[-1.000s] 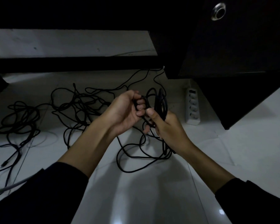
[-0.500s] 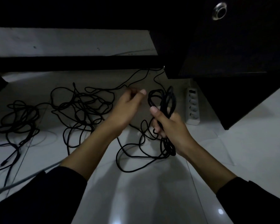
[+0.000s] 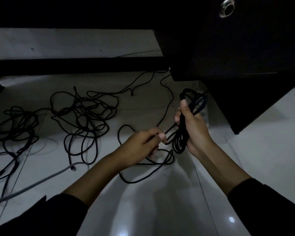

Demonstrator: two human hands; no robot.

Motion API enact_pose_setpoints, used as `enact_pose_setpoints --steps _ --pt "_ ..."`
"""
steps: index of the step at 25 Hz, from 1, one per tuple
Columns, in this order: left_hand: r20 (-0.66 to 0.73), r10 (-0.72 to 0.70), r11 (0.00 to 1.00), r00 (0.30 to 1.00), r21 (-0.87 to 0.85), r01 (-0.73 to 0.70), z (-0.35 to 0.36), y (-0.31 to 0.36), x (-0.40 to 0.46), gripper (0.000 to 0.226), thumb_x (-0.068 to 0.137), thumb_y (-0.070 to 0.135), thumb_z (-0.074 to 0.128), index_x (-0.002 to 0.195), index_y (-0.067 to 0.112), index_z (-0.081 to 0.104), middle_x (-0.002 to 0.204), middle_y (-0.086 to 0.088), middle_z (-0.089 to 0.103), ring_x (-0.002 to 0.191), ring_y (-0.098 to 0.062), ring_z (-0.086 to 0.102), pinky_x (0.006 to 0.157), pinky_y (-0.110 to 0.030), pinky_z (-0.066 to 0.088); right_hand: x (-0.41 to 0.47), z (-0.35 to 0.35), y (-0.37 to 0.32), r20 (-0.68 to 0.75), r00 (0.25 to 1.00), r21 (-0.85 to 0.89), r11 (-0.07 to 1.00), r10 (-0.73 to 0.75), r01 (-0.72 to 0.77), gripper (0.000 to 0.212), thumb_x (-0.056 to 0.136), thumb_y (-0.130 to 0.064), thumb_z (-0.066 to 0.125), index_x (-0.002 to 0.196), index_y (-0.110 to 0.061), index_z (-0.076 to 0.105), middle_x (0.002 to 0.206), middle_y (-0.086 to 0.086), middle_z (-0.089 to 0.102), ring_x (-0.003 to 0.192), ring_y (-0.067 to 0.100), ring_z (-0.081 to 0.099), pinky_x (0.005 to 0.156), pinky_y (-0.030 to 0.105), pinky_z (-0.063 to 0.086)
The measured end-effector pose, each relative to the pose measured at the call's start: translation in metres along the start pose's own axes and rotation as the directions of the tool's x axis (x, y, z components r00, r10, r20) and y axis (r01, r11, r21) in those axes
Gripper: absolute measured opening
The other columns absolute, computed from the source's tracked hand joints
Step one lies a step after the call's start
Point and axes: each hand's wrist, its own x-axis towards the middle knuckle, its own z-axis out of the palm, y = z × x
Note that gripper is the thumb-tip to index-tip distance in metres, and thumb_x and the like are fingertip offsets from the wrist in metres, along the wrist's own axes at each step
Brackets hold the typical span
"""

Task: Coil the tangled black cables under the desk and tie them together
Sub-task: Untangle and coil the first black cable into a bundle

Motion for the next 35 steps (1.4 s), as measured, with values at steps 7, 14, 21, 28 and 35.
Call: enact_pose_setpoints --steps 7,14,21,28,35 --pt "0.174 -0.070 0.997 0.982 0.027 0.066 0.026 -0.015 -0.018 0.031 0.104 0.032 0.035 0.097 0.016 0.061 0.062 0.002 0.055 0.060 -0.010 0.052 0.063 -0.021 0.045 0.008 0.001 -0.007 -0.128 0.984 0.306 0.949 0.122 -0.078 0.030 0.097 -0.041 0.049 0.082 -0.015 0.053 0.058 -0.005 0.061 0.050 0.006 0.058 0.050 0.021 0.051" --pt "0.274 -0.120 0.914 0.954 0.407 -0.002 0.011 -0.039 -0.017 0.034 0.103 0.034 0.036 0.127 0.023 0.056 0.101 0.018 0.056 0.084 0.010 0.048 0.078 -0.004 0.033 0.016 -0.013 0.000 0.208 0.939 0.487 0.804 0.273 -0.341 0.029 0.095 -0.039 0.052 0.077 -0.016 0.048 0.043 -0.008 0.043 0.028 0.002 0.034 0.030 0.014 0.028" --pt "0.018 -0.101 0.973 0.995 0.210 0.095 -0.022 -0.031 -0.010 0.026 0.080 0.033 0.074 0.075 0.020 0.053 0.067 0.008 0.059 0.067 -0.011 0.057 0.064 -0.032 0.045 0.008 -0.008 -0.009 0.237 0.931 0.100 0.946 0.277 -0.307 0.027 0.094 -0.036 0.057 0.079 -0.017 0.046 0.043 -0.007 0.035 0.028 0.001 0.027 0.032 0.014 0.020" --pt "0.157 -0.052 0.998 0.986 -0.016 0.055 -0.023 0.033 0.004 0.009 0.096 0.013 0.049 0.102 0.019 0.052 0.083 0.007 0.052 0.073 0.002 0.049 0.068 -0.011 0.042 -0.003 0.009 -0.002 0.215 0.958 -0.202 0.969 0.189 -0.145 0.040 0.096 -0.039 0.054 0.065 -0.014 0.048 0.053 -0.002 0.045 0.043 0.007 0.039 0.038 0.017 0.027" --pt "0.071 -0.016 0.987 0.997 0.164 0.004 -0.022 0.036 0.008 0.024 0.088 0.007 0.065 0.096 0.014 0.044 0.090 0.001 0.062 0.075 0.004 0.060 0.067 -0.011 0.050 -0.008 0.012 0.002 0.190 0.967 -0.426 0.902 0.169 -0.074 0.037 0.095 -0.045 0.052 0.082 -0.013 0.067 0.071 0.003 0.066 0.065 0.013 0.063 0.055 0.026 0.048"
